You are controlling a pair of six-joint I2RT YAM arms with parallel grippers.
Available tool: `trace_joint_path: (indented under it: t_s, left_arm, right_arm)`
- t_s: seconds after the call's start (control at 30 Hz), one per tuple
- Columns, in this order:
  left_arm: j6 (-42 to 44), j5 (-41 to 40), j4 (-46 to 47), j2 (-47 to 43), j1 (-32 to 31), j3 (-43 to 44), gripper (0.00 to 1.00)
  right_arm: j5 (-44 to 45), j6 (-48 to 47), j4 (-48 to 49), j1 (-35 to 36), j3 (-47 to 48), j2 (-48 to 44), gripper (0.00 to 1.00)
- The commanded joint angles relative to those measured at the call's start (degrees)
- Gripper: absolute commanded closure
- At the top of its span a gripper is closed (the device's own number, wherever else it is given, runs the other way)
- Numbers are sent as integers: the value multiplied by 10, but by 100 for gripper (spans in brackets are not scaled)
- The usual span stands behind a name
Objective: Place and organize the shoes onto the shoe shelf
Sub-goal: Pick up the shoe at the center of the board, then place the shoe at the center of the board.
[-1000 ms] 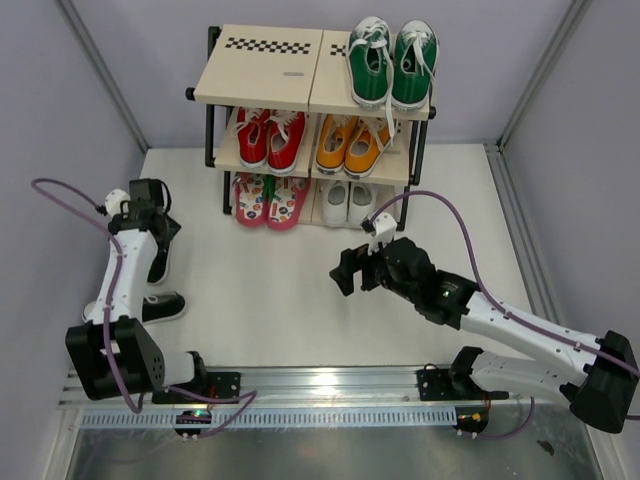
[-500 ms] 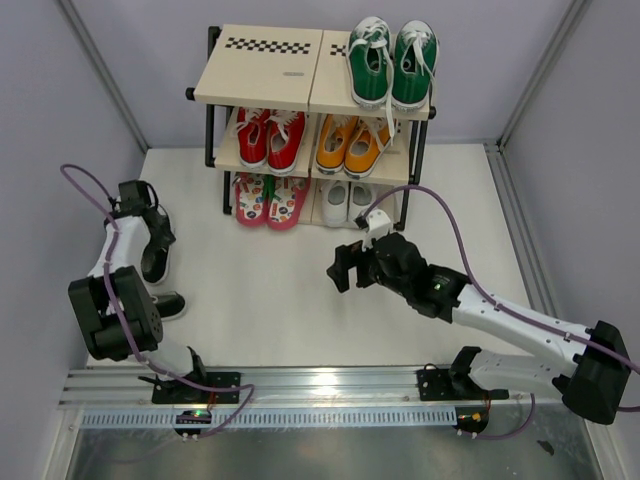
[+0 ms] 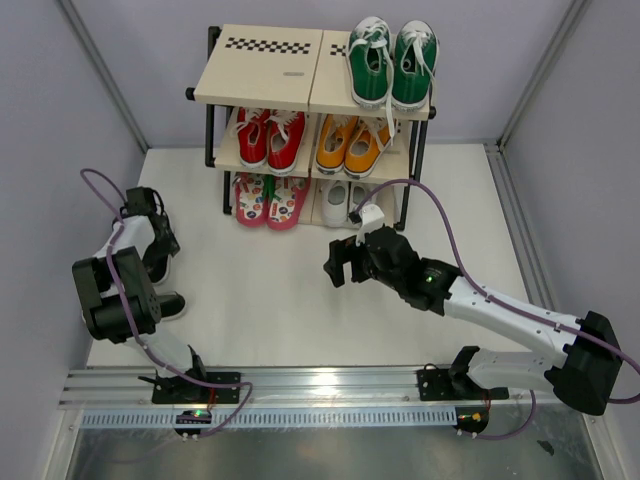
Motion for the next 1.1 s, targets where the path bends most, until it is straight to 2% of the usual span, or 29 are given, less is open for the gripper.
trace_joint_path:
  t_s: [0.0, 0.03, 0.13, 0.17, 0.27, 0.4, 0.47, 0.5, 0.6, 0.8, 0.87, 0.93, 1.07]
  left_arm:
    - [13, 2, 18, 8, 2, 6, 49]
    - [13, 4, 17, 12, 1, 8, 51]
    - [11, 23, -7, 26, 2, 27, 74]
    - [11, 32, -15, 31, 1, 33, 87]
    - [-9, 73, -46, 29, 2, 56, 100]
    - [-105, 111, -64, -7, 0, 61, 100]
    - [-168, 105, -67, -25, -10, 53, 100]
    - [-189, 67, -73, -49, -37, 46, 100]
    - [-267, 21, -65, -94, -82, 10, 100]
    - [-420, -39, -53, -208, -189, -55, 100]
    - [-445, -79, -63, -232, -239, -66, 100]
    - [-474, -94, -75, -242, -263, -80, 100]
    - [-494, -79, -47, -269, -273, -127, 100]
  right_arm:
    - [25, -10, 6, 1, 28, 4, 7]
    - [26, -13, 5, 1, 31, 4, 7]
    - [31, -17, 0, 1, 36, 11, 7]
    - [31, -19, -2, 1, 38, 14, 7]
    - [32, -22, -6, 1, 44, 15, 7]
    - [39, -19, -12, 1, 45, 17, 7]
    - [61, -4, -38, 2, 53, 19, 7]
    - [70, 0, -46, 1, 59, 19, 7]
    - [90, 6, -70, 1, 60, 10, 7]
    - [76, 22, -69, -1, 44, -19, 7]
    - [69, 31, -72, -1, 37, -24, 7]
    - [64, 37, -71, -1, 26, -24, 7]
    - [44, 44, -76, -1, 16, -25, 7]
